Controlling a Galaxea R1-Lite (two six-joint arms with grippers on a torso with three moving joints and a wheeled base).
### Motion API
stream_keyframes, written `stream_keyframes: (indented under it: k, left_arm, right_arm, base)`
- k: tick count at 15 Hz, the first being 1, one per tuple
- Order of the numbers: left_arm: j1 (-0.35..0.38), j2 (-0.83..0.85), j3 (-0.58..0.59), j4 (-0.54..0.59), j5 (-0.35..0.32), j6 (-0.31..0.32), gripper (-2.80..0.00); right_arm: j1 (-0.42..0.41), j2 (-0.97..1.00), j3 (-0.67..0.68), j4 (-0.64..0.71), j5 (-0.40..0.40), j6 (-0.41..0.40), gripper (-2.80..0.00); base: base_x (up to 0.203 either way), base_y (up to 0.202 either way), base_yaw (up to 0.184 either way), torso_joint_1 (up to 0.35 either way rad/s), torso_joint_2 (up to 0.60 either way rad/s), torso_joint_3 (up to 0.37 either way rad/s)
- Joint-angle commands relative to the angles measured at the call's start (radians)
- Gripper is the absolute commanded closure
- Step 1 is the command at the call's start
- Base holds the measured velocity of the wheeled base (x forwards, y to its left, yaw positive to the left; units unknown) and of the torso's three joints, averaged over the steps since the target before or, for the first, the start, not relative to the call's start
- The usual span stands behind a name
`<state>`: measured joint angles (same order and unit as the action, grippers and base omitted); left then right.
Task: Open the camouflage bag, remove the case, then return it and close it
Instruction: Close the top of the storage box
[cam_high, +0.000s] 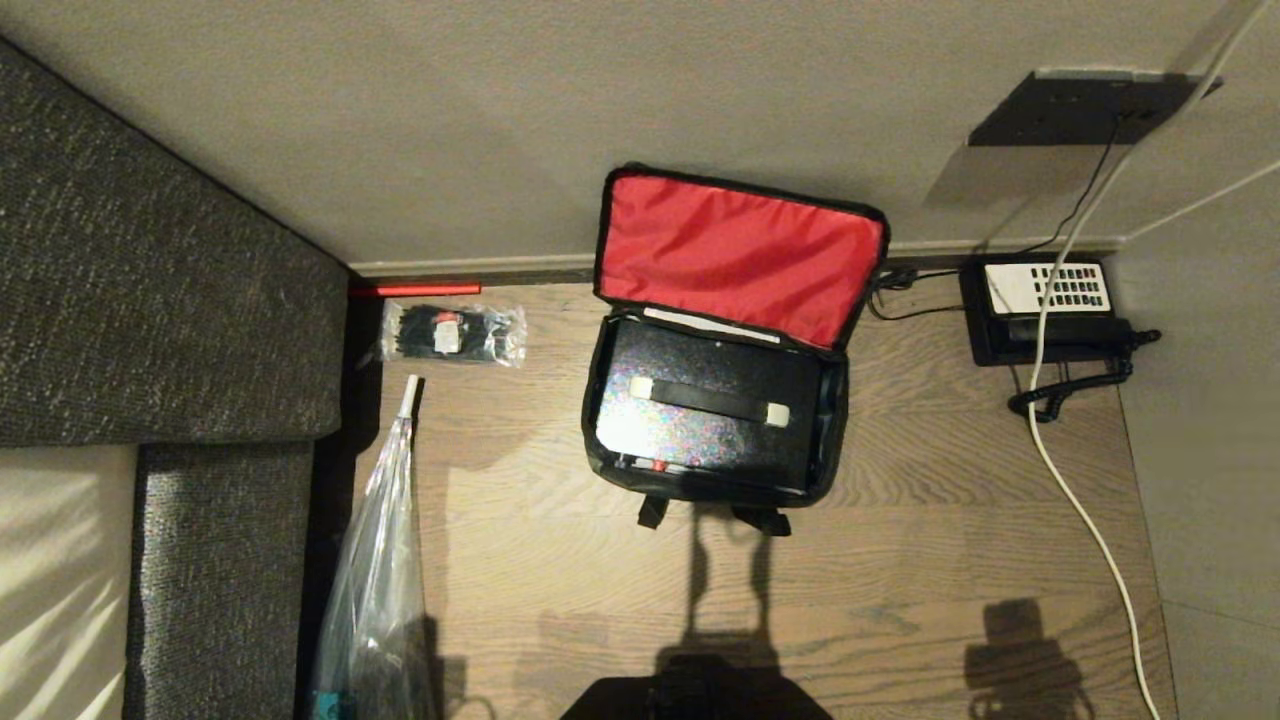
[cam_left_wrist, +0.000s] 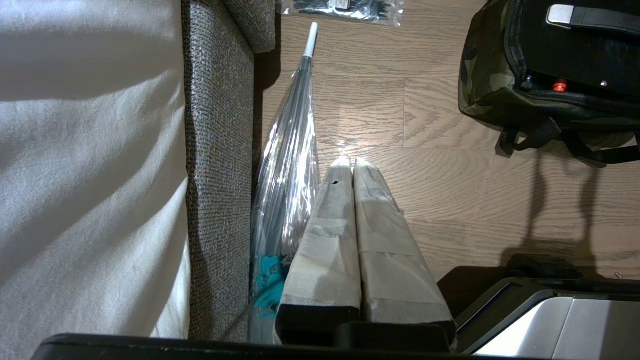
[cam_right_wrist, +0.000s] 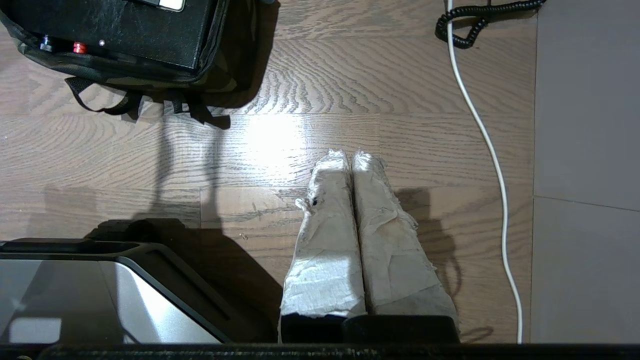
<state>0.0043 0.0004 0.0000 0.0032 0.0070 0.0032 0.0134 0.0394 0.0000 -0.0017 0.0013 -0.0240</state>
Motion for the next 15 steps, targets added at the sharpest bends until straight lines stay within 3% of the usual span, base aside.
stream_keyframes:
  k: [1, 12, 14, 15]
  left_arm:
    - [0.000, -0.002, 0.003, 0.000, 0.001, 0.000, 0.00]
    - [0.000, -0.002, 0.003, 0.000, 0.001, 0.000, 0.00]
    - [0.000, -0.002, 0.003, 0.000, 0.001, 0.000, 0.00]
    - [0.002, -0.002, 0.003, 0.000, 0.001, 0.000, 0.00]
  right_arm:
    - [0.000, 0.002, 0.000, -0.001, 0.000, -0.001, 0.00]
    - [0.000, 0.002, -0.015, -0.011, 0.000, -0.002, 0.00]
    - [0.000, 0.002, -0.160, 0.031, 0.009, 0.001, 0.00]
    - [0.000, 0.002, -0.279, 0.113, 0.013, 0.004, 0.00]
  base:
    - [0.000, 0.000, 0.000, 0.000, 0.00, 0.000]
    - [0.000, 0.000, 0.000, 0.000, 0.00, 0.000]
    - [0.000, 0.000, 0.000, 0.000, 0.00, 0.000]
    - [0.000, 0.000, 0.000, 0.000, 0.00, 0.000]
